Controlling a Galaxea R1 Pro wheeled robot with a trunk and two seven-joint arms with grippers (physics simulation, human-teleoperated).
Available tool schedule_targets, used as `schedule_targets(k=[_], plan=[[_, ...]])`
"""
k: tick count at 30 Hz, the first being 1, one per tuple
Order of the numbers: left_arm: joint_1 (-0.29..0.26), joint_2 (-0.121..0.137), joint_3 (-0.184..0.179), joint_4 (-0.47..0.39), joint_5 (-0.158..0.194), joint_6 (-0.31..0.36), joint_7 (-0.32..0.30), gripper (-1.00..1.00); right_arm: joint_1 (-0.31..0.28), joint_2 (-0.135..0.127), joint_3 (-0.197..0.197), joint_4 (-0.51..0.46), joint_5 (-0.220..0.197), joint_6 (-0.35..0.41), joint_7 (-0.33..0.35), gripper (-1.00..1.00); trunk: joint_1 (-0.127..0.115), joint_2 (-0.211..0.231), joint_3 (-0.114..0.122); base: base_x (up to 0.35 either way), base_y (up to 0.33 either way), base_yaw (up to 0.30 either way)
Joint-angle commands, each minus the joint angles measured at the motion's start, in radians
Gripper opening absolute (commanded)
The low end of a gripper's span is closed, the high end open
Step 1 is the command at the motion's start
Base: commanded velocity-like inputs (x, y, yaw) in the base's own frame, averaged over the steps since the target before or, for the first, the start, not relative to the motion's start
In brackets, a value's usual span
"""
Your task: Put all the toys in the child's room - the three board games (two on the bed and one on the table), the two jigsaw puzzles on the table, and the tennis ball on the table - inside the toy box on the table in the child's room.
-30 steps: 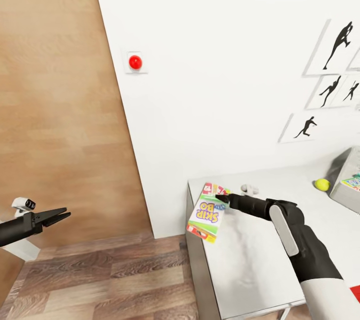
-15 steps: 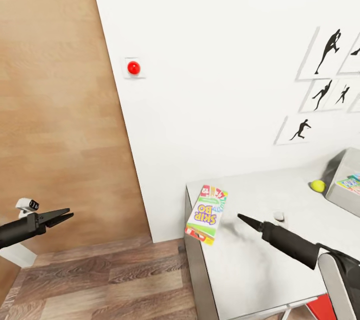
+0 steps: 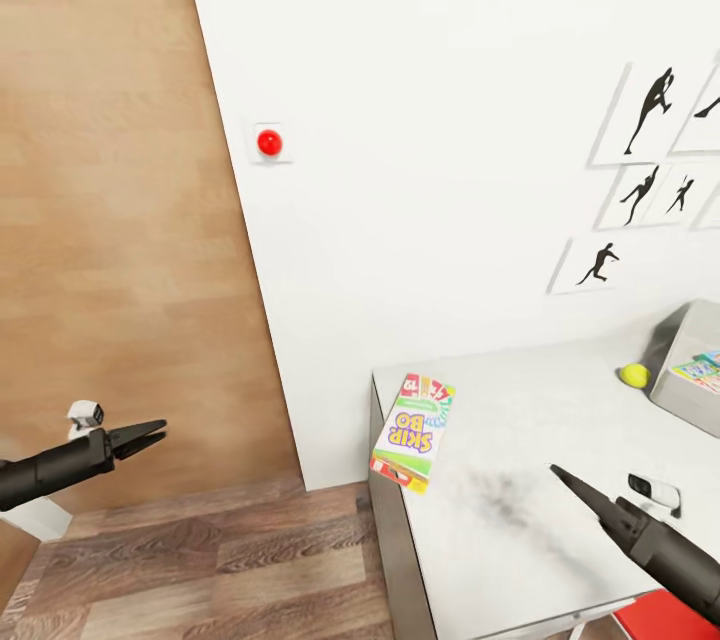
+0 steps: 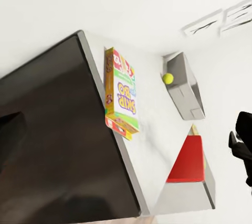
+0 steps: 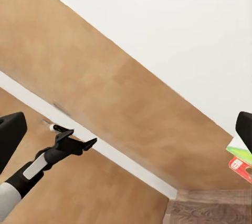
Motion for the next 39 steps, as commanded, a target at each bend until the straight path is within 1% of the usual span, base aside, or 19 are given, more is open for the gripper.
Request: schedule_targets(k=[1,5,10,23,39], plan=[[-0.001,-0.007,-0.001,0.000,0.003,0.008,0.009,1.00,0.002,0.000,-0.019,0.000,0.000,0.005,0.023,1.00,0.001,-0.002,-0.002,0.000,0.000,0.000],[-0.003,-0.024,-0.001,-0.002,0.003,0.008,0.032,1.00,0.006,0.000,-0.045,0.000,0.003,0.002,0.049,1.00,0.001,-0.002,-0.002,0.000,0.000,0.000],[-0.005,-0.040,-0.002,-0.002,0.003,0.008,0.058,1.00,0.007,0.001,-0.054,0.001,0.006,-0.002,0.058,1.00,0.001,-0.002,-0.001,0.000,0.000,0.000],[-0.006,-0.047,-0.002,-0.003,0.003,0.008,0.072,1.00,0.007,0.005,-0.057,0.004,0.005,-0.003,0.062,1.00,0.001,-0.002,0.001,0.000,-0.047,-0.023],[-0.008,-0.050,-0.002,-0.003,0.004,0.008,0.074,1.00,0.007,0.004,-0.057,0.005,0.007,-0.004,0.066,1.00,0.001,-0.002,0.019,0.000,-0.049,-0.196]])
